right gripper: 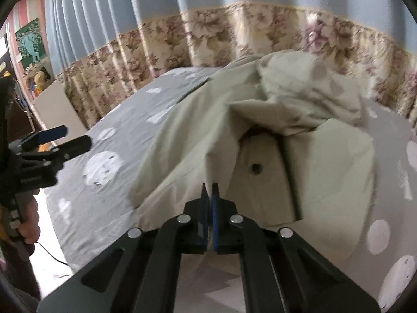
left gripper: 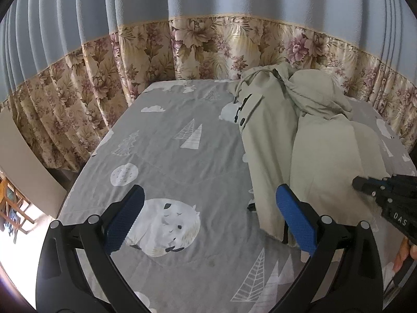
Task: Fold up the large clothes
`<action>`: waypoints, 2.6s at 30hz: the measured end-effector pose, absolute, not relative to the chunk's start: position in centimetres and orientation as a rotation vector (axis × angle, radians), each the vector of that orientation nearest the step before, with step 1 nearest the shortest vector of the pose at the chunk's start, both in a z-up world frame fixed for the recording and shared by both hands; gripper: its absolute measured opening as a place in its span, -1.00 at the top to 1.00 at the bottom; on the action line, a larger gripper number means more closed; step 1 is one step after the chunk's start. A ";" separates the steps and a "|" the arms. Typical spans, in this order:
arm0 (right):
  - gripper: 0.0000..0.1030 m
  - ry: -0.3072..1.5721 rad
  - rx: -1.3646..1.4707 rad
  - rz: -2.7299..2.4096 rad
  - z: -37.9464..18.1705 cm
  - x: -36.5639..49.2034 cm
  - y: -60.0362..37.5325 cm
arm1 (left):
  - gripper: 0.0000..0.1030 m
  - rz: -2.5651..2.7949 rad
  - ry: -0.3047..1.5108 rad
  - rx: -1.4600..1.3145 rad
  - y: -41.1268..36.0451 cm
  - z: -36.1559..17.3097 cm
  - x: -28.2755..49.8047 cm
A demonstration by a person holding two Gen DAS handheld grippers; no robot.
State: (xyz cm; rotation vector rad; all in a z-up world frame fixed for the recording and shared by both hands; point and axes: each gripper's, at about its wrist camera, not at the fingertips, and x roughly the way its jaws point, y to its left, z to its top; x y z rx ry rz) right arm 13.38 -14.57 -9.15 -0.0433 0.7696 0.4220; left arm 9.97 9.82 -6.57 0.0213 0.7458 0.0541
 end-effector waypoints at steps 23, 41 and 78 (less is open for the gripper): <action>0.99 0.690 -0.404 -0.570 -4.7 24.5 -45.3 | -0.94 -0.142 0.853 0.095 8.6 -9.4 21.6; -0.36 0.756 0.066 -0.034 -7.0 19.9 -39.6 | -0.94 -0.309 0.935 0.055 5.3 -12.9 23.1; 0.84 0.789 0.110 -0.080 -5.9 12.3 -46.7 | -0.80 -0.221 0.848 0.049 8.1 -7.7 14.4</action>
